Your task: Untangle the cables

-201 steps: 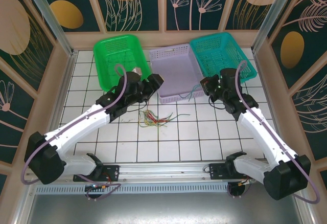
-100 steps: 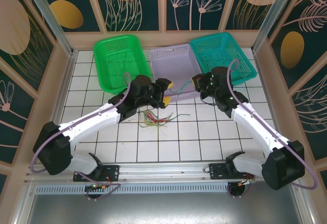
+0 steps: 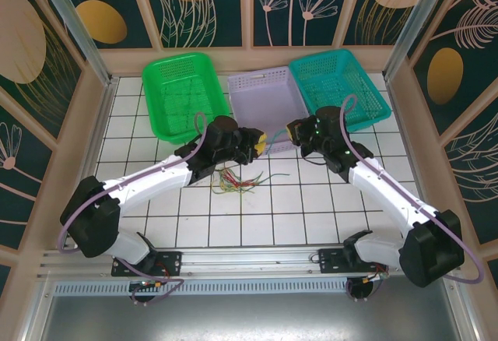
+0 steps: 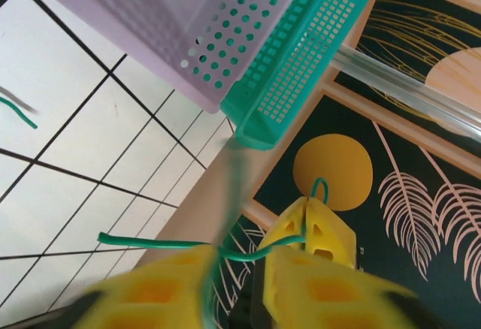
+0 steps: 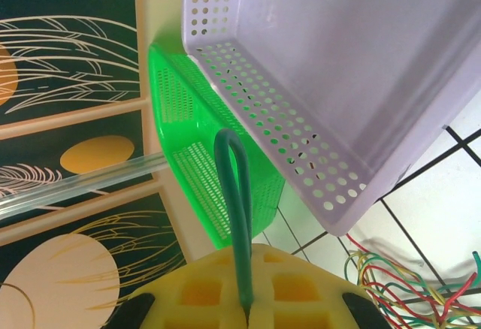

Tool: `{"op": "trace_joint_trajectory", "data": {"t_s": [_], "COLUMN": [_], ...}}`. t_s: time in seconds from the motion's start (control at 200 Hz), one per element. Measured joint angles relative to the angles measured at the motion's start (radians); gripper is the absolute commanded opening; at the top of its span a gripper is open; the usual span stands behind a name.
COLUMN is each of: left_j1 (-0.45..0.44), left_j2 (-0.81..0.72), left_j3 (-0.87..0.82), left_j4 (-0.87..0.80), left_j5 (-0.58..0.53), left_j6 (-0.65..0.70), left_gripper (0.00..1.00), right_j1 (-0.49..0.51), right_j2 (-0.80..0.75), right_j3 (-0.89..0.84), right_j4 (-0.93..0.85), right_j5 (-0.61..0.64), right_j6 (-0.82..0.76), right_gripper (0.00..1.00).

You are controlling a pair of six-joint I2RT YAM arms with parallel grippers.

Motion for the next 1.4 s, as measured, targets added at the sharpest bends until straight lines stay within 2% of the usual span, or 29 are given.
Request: {"op": "trace_joint_trajectory", "data": {"t_s": [0.05,0.155,0.25,0.315,0.4,0.48,0.495,0.596,0.746,0.851,1.051,1.251,1.311,1.401], "left_j1": [0.000,0.005,0.010,0.013,0.013,0.013,0.013,0.014,0.014,0.021,0.058,0.066,0.066,0.066], "left_j2": [0.000,0.002,0.016,0.019,0.010,0.000,-0.002,-0.005,-0.045,-0.089,-0.087,-0.067,-0.064,-0.062], "left_j3": [0.000,0.024,0.112,0.171,0.196,0.187,0.180,0.159,0.107,0.070,0.070,0.070,0.070,0.071], "left_j4": [0.009,0.000,-0.037,-0.058,-0.064,-0.076,-0.078,-0.090,-0.093,-0.079,-0.049,-0.043,-0.043,-0.042], "left_j5": [-0.008,-0.024,-0.024,-0.023,-0.014,0.001,0.011,0.068,0.166,0.245,0.372,0.426,0.437,0.452], "left_j6": [0.009,0.096,0.288,0.460,0.684,0.863,0.931,1.156,1.477,1.619,1.727,1.744,1.744,1.741], "left_gripper": [0.00,0.00,0.00,0.00,0.00,0.00,0.00,0.00,0.00,0.00,0.00,0.00,0.00,0.00], "right_j1": [0.000,-0.013,-0.045,-0.082,-0.162,-0.233,-0.250,-0.285,-0.279,-0.232,-0.110,-0.064,-0.065,-0.065], "right_j2": [0.000,0.000,-0.004,-0.017,-0.062,-0.103,-0.109,-0.094,0.036,0.133,0.188,0.211,0.224,0.247], "right_j3": [0.000,0.002,0.047,0.097,0.171,0.233,0.253,0.335,0.390,0.389,0.378,0.377,0.372,0.369], "right_j4": [-0.001,-0.027,-0.141,-0.232,-0.334,-0.396,-0.414,-0.472,-0.496,-0.525,-0.530,-0.524,-0.523,-0.519], "right_j5": [-0.003,-0.029,-0.060,-0.071,-0.088,-0.108,-0.114,-0.170,-0.327,-0.377,-0.480,-0.479,-0.471,-0.468], "right_j6": [0.000,-0.004,-0.068,-0.135,-0.256,-0.386,-0.421,-0.576,-0.752,-0.836,-0.912,-0.946,-0.953,-0.961], "right_gripper": [0.00,0.31,0.50,0.59,0.65,0.66,0.66,0.67,0.66,0.65,0.62,0.58,0.54,0.42]}}
